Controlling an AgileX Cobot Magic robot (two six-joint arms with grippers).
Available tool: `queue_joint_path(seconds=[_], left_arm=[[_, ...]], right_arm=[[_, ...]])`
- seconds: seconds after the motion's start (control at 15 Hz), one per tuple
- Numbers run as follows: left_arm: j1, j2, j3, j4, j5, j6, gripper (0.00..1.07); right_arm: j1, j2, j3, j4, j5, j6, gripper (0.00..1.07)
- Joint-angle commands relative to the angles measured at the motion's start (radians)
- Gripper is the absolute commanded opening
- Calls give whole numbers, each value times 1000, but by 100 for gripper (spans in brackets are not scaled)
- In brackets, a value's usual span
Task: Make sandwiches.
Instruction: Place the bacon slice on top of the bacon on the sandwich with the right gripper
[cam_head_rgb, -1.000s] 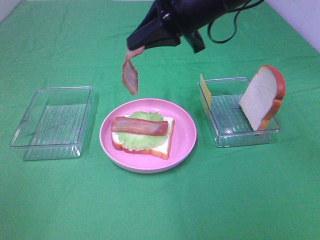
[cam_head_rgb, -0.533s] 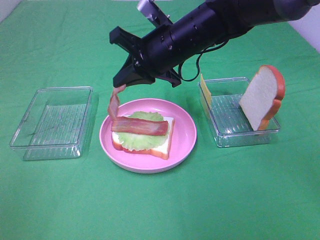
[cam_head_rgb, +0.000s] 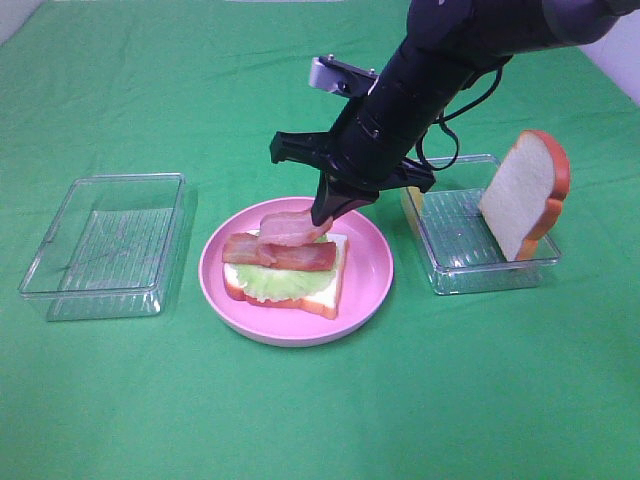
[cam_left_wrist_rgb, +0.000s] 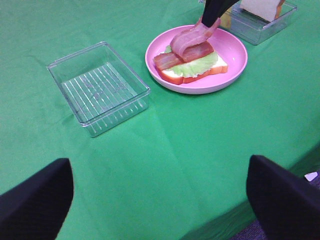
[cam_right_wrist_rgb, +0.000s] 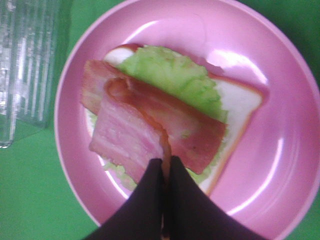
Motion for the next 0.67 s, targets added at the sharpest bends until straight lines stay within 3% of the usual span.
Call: queue_joint_path(seconds=[0.07, 0.27, 0.33, 0.4, 0.47, 0.67], left_arm=[[-1, -21, 1, -4, -11, -7, 89], [-1, -21, 1, -4, -11, -7, 89], [-1, -21, 1, -4, -11, -7, 89], [-1, -21, 1, -4, -11, -7, 89], [-1, -21, 1, -4, -11, -7, 89], [-1, -21, 1, -4, -11, -7, 89]], right_arm=[[-3, -3, 1, -79, 51, 58, 1], [-2, -3, 1, -77, 54, 58, 29], [-2, -3, 1, -77, 54, 58, 29], [-2, -3, 1, -76, 60, 58, 44], [-2, -3, 1, -78, 81, 57, 66], [-2, -3, -4, -81, 104, 57, 67]])
